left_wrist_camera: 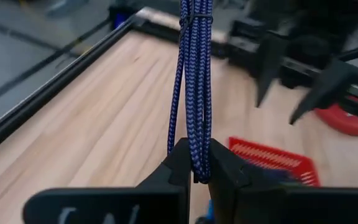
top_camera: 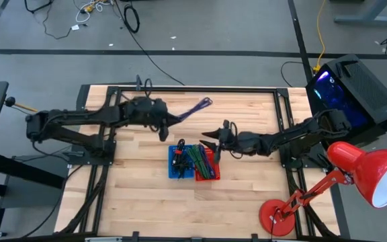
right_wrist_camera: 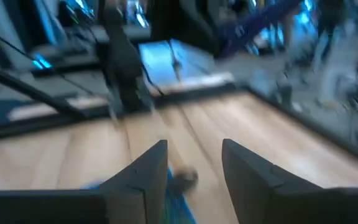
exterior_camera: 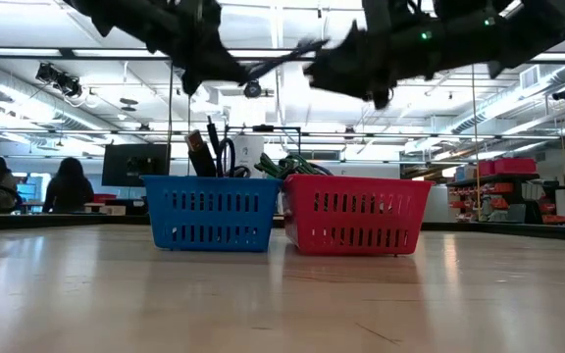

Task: Pick & Place USB Port
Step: Put the black and blue USB cable into the red basket

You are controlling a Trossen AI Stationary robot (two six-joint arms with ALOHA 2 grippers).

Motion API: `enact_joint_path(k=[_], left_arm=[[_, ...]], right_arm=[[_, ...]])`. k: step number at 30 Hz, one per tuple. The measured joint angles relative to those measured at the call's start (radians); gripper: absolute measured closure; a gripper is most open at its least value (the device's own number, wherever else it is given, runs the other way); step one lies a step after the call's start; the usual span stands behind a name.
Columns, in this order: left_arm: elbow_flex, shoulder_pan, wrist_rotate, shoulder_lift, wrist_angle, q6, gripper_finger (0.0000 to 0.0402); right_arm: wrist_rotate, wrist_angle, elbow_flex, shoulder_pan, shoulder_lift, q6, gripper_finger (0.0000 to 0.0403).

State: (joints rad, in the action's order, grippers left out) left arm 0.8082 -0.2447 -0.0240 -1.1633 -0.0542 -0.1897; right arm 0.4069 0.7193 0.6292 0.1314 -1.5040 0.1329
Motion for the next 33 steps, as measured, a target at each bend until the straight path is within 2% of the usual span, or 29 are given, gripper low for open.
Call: enact_joint_path(k=[4,8,11,20,33], left_arm=[[-0.018,0.077,0.045,0.000,0.106,0.045,0.0372],[-0.056,0.138,0.106,0.000,0.265,0.095,0.0372],[-0.068,0.166,0.127,0.000,0.323,0.118,0.0372],[-0.071,0.200,0.159,-0.007,0.343,0.137,0.0372],[-0.071,0.251,0.174,-0.008,0.353,0.144,0.0372]], right_arm=[[-0.094,0.136,0.000,-0.041,0.000,-0.084,0.0247],[-0.220,0.214,0.000,-0.085,0.000,-0.082,0.0247],[-0.283,0.255,0.000,-0.112,0.000,-0.077,0.0247],[-0.386,0.437,0.000,-0.167,0.000,-0.092,0.0247],[-0.401,0.549,0.001,-0.222,0.000,-0.089,0.0247]])
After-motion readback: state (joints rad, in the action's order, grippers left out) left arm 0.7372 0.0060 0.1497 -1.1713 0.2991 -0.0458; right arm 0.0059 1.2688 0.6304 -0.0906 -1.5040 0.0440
